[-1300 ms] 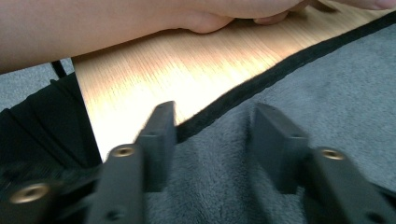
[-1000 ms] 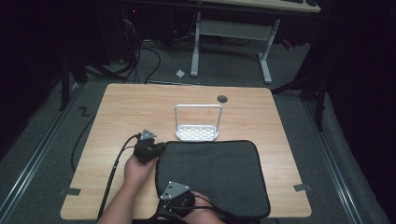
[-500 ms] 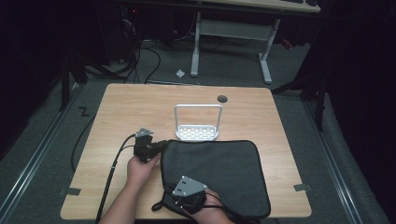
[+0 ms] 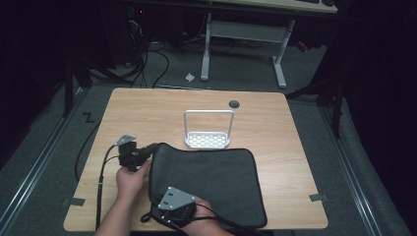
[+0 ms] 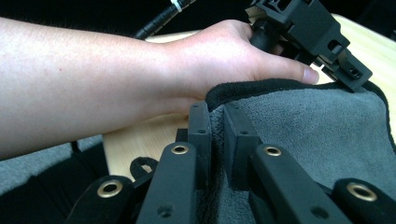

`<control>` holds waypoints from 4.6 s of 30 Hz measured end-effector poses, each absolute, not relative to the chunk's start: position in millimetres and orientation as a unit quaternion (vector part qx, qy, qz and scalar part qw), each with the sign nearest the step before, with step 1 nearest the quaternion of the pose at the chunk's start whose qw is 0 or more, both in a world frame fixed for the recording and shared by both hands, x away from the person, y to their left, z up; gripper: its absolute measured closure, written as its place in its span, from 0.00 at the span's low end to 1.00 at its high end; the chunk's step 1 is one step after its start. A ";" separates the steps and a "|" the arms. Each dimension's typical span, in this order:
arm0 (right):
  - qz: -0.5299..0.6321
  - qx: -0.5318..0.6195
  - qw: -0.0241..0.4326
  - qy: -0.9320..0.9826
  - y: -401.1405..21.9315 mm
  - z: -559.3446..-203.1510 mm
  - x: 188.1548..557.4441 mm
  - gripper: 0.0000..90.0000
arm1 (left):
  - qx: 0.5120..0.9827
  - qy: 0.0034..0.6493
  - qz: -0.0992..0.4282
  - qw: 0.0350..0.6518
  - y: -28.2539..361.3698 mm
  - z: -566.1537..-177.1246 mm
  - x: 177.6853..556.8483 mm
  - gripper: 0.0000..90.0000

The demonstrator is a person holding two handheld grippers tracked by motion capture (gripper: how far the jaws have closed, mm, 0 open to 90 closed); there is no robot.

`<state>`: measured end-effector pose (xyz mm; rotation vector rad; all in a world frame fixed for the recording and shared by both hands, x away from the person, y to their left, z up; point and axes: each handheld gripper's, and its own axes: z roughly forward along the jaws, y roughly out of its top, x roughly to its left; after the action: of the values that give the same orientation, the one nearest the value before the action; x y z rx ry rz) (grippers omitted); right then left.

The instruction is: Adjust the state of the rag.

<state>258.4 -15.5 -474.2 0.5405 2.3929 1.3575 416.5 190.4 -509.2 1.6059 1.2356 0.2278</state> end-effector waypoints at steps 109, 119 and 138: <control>0.362 0.367 0.207 0.832 -230.9 -514.0 253.5 0.88 | 0.806 0.395 0.081 0.434 91.0 -532.9 338.9 0.64; 0.358 0.376 0.211 0.828 -199.3 -509.3 336.8 1.00 | 0.808 0.397 0.090 0.425 92.3 -533.7 344.8 0.82; 0.342 0.374 0.187 0.841 -207.4 -526.8 322.1 0.98 | 0.831 0.370 0.068 0.410 92.0 -530.8 323.0 0.91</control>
<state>322.1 -207.4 -526.8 1.0539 2.3686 0.9631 323.0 92.0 -530.8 2.0908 0.9325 0.1702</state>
